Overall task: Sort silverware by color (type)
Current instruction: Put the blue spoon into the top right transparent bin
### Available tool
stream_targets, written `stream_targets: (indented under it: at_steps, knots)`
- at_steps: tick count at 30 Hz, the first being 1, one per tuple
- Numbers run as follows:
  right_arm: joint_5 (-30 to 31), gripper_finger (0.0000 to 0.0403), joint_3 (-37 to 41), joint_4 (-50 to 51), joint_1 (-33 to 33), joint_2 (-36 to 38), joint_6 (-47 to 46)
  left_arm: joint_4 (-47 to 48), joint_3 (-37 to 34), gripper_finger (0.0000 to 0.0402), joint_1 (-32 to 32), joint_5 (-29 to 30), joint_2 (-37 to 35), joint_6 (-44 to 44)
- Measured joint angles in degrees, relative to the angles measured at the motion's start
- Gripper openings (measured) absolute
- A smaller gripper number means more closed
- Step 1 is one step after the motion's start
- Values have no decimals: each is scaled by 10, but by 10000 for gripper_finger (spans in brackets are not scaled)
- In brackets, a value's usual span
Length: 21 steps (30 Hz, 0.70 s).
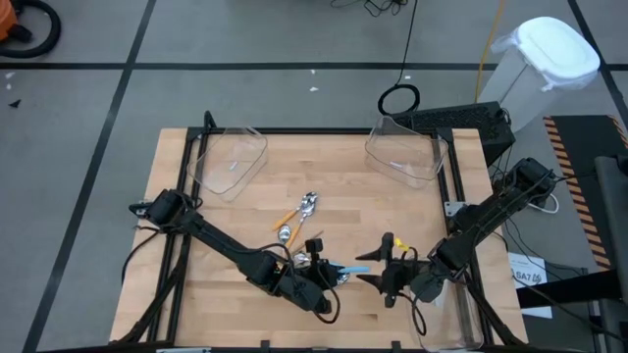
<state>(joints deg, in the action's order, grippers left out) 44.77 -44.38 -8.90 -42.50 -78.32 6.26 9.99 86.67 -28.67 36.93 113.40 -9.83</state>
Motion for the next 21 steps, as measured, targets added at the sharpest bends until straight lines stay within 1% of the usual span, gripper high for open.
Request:
stream_targets:
  at_steps: [6,11,15,21]
  knots:
    - [0,161,0,0,0,0,7,6,0,22,0,0,0,-13]
    - [0,132,0,-3,0,0,20,9,0,22,1,-9,0,-26]
    - [-1,123,0,-13,0,0,26,12,0,22,1,-10,0,-26]
    - [-42,127,0,-36,1,0,47,19,0,22,2,-14,0,-26]
